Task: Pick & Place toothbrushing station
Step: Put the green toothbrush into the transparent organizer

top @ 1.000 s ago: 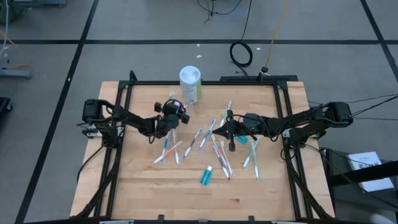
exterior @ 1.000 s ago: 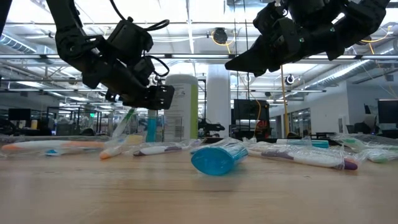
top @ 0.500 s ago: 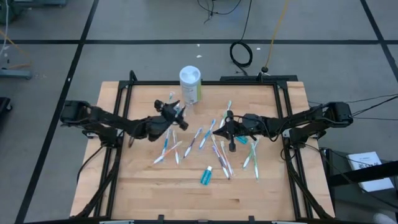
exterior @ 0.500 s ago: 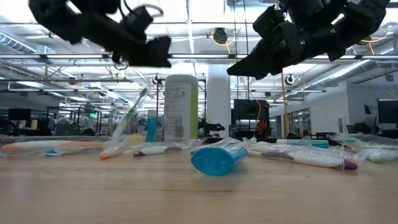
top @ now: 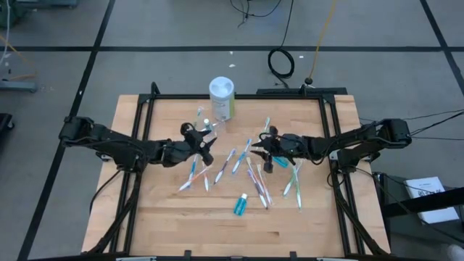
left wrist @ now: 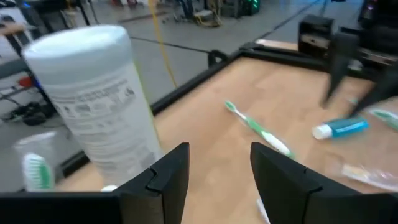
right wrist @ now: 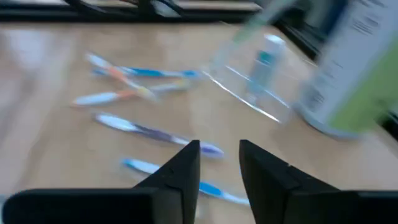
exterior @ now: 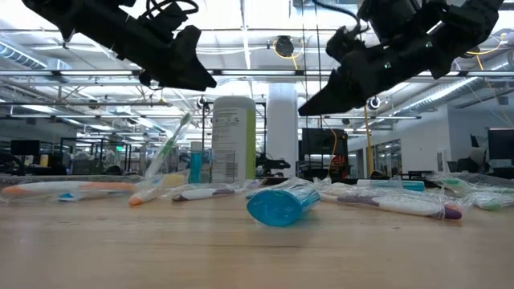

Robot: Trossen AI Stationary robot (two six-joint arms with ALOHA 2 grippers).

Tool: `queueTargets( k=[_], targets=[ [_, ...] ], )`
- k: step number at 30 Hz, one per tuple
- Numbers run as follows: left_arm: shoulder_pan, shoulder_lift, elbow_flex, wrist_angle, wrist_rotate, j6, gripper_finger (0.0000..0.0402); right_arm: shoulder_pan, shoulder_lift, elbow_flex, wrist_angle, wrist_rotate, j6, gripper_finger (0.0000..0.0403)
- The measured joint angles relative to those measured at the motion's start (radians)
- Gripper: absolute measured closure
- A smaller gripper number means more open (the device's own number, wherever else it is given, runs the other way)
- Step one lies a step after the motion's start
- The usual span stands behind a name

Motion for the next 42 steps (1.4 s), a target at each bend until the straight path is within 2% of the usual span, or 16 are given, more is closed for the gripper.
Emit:
queueTargets(
  k=[8, 11, 16, 21, 26, 30, 35, 42],
  targets=[
    [0.0, 0.0, 0.0, 0.0, 0.018, -0.003, 0.0224, -0.049, 0.0, -0.001, -0.08, 0.308, 0.209, 0.0271],
    [0.0, 0.0, 0.0, -0.001, 0.018, -0.003, 0.0224, -0.082, 0.0, -0.019, -0.114, 0.363, 0.249, 0.0271],
    [0.005, 0.0, 0.0, 0.0, 0.02, -0.003, 0.0224, -0.148, 0.0, -0.085, -0.07, 0.367, 0.366, 0.0276],
    [0.022, 0.0, 0.0, 0.001, 0.024, -0.004, 0.0224, -0.207, 0.0, -0.165, 0.052, 0.362, 0.382, 0.0277],
    [0.045, 0.0, 0.0, 0.002, 0.031, -0.003, 0.0224, -0.251, 0.002, -0.202, 0.185, 0.271, 0.475, 0.0277],
    [0.065, 0.0, 0.0, 0.011, 0.031, -0.004, 0.0224, -0.257, 0.053, -0.175, 0.19, 0.258, 0.443, 0.0277],
    [0.091, 0.0, 0.0, 0.018, 0.033, -0.001, 0.0224, -0.277, 0.155, -0.079, 0.136, 0.259, 0.372, 0.0277],
    [0.125, 0.0, 0.0, 0.017, 0.107, 0.0, 0.0224, -0.349, 0.292, 0.025, 0.036, 0.259, 0.465, 0.0277]
  ],
)
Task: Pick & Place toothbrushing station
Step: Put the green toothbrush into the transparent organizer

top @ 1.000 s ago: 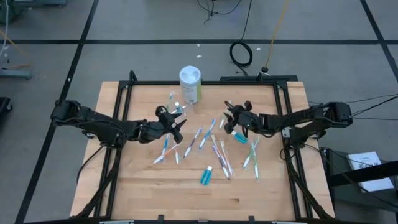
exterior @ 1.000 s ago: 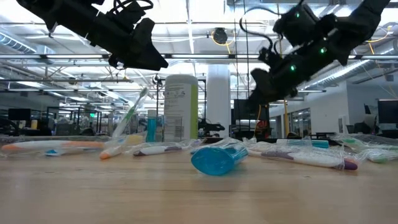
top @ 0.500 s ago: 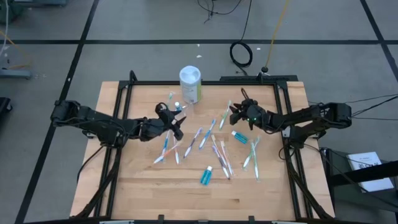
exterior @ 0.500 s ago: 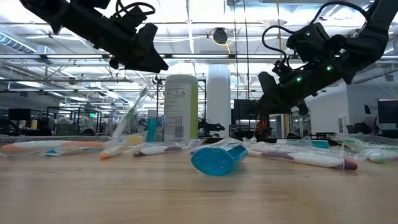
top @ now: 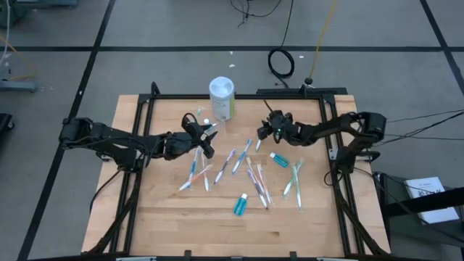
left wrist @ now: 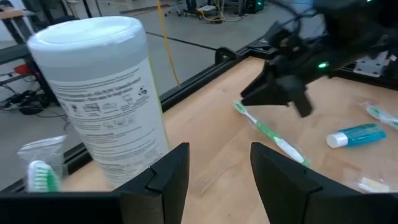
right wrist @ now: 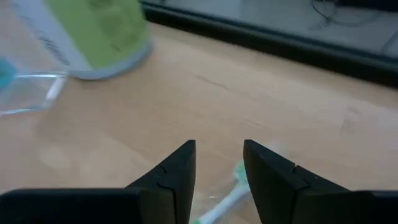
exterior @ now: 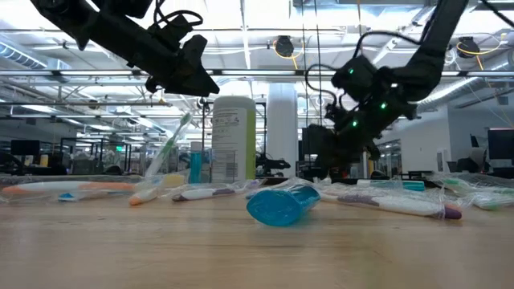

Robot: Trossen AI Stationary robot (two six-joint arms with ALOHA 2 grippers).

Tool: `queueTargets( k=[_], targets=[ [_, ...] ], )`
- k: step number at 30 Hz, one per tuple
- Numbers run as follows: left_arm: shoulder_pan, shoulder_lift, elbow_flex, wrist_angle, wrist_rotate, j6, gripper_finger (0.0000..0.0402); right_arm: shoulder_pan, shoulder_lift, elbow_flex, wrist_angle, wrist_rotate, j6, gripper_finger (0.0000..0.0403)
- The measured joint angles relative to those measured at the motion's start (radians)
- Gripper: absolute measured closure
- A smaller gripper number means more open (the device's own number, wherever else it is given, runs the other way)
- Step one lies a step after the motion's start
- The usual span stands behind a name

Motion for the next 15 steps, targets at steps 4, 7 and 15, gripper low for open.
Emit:
queueTargets(
  k=[4, 7, 15],
  targets=[
    [0.009, 0.0, 0.0, -0.001, 0.033, 0.004, 0.0224, -0.023, 0.073, 0.016, 0.003, 0.001, 0.041, 0.0277],
    [0.011, 0.0, 0.0, -0.005, 0.036, 0.026, 0.0224, -0.041, 0.11, 0.021, 0.008, 0.004, 0.041, 0.0277],
    [0.021, 0.0, 0.0, -0.008, 0.05, 0.055, 0.0224, -0.057, 0.166, 0.028, 0.025, 0.008, 0.039, 0.0294]
  ],
)
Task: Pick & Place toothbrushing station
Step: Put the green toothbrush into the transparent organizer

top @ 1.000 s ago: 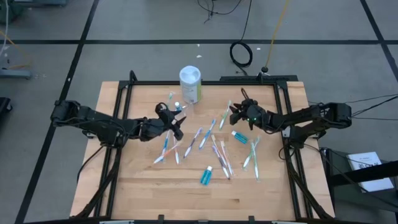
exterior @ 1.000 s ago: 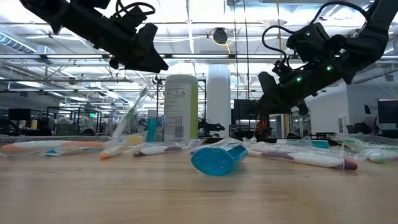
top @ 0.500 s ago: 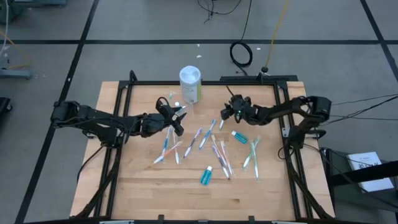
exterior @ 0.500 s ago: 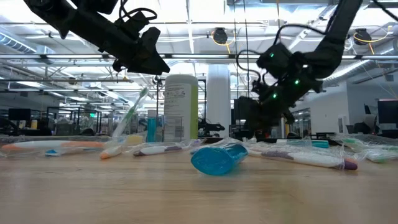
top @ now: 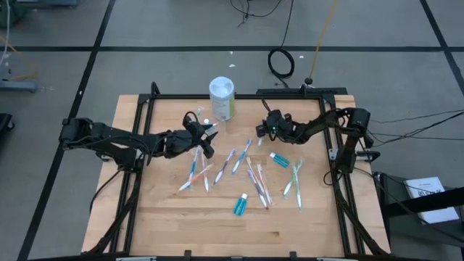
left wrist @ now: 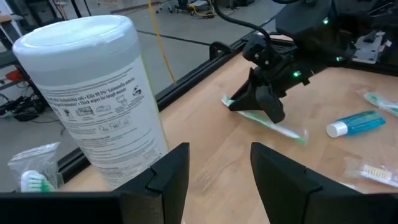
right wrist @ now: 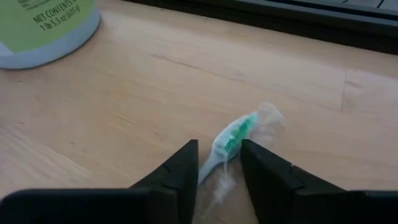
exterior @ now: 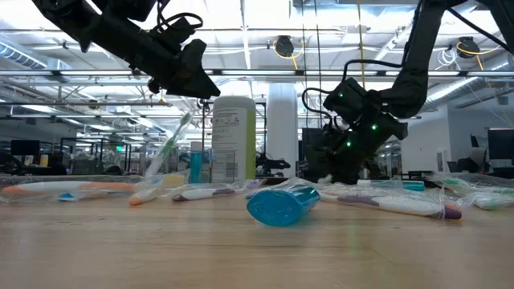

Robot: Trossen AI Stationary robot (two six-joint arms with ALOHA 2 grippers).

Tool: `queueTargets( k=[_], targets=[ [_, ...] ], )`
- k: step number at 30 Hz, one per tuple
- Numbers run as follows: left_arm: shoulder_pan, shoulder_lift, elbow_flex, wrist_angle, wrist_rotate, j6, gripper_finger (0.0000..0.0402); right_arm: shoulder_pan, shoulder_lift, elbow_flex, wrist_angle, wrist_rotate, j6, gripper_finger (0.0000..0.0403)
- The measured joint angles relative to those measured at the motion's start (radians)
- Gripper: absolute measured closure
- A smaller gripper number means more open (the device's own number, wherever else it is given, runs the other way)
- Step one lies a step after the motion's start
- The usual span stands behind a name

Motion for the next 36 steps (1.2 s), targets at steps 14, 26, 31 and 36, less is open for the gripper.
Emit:
queueTargets(
  k=[14, 26, 31, 36],
  targets=[
    [0.009, 0.0, 0.0, 0.01, 0.006, 0.004, 0.0224, 0.069, -0.007, -0.006, 0.189, -0.152, -0.135, 0.0397],
    [0.032, 0.0, 0.0, 0.138, 0.344, 0.177, 0.0224, 0.225, -0.075, -0.005, 0.492, -0.691, -0.358, 0.0402],
    [0.055, 0.001, 0.002, 0.085, 0.463, 0.04, 0.0224, 0.299, -0.075, -0.005, 0.487, -0.712, -0.531, 0.0402],
    [0.034, 0.072, 0.002, 0.07, 0.565, -0.029, 0.0224, 0.345, -0.075, -0.005, 0.487, -0.688, -0.726, 0.0402]
  ],
)
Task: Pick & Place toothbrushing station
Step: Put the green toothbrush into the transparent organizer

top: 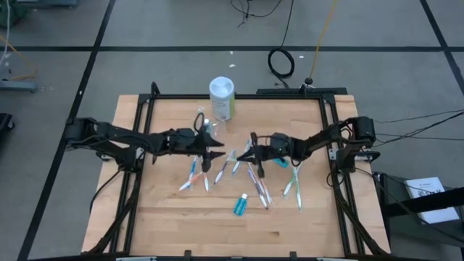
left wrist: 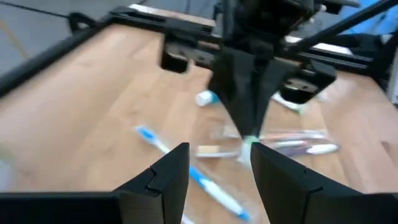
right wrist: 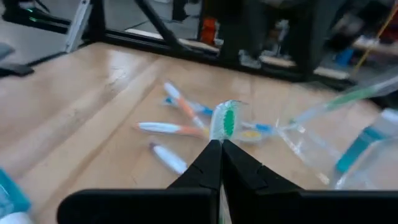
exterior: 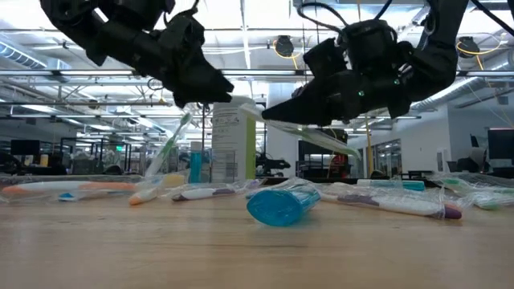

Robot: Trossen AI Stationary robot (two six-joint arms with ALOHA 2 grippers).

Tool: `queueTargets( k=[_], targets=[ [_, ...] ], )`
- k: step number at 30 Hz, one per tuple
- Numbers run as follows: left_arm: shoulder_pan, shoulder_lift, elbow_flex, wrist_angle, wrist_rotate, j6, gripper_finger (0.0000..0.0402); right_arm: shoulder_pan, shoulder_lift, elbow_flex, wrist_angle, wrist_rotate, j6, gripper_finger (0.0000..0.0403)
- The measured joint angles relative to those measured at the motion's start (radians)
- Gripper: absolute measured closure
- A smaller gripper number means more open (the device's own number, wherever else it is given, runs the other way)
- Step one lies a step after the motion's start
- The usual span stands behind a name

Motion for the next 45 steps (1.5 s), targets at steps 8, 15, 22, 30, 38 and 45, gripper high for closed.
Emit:
queueTargets(
  k=[8, 15, 22, 30, 38, 45],
  targets=[
    [-0.023, 0.128, 0.004, 0.126, 0.01, -0.105, 0.0224, 0.018, 0.0, 0.001, 0.002, 0.138, -0.02, 0.0402],
    [-0.023, 0.136, 0.008, 0.132, 0.006, -0.092, 0.0224, 0.018, 0.0, 0.001, 0.028, 0.136, -0.017, 0.0403],
    [-0.023, 0.144, 0.008, 0.167, 0.029, -0.083, 0.0225, 0.018, 0.0, 0.001, 0.087, 0.135, -0.012, 0.0403],
    [-0.019, 0.144, 0.009, 0.212, 0.031, -0.084, 0.0225, 0.025, 0.0, 0.001, 0.096, 0.132, -0.009, 0.0403],
    [-0.019, 0.144, 0.009, 0.241, 0.039, -0.096, 0.0277, 0.046, 0.0, 0.036, 0.103, 0.132, -0.036, 0.0403],
    [-0.018, 0.144, 0.009, 0.245, 0.039, -0.096, 0.0332, 0.045, 0.0, 0.037, 0.103, 0.135, -0.036, 0.0403]
  ],
)
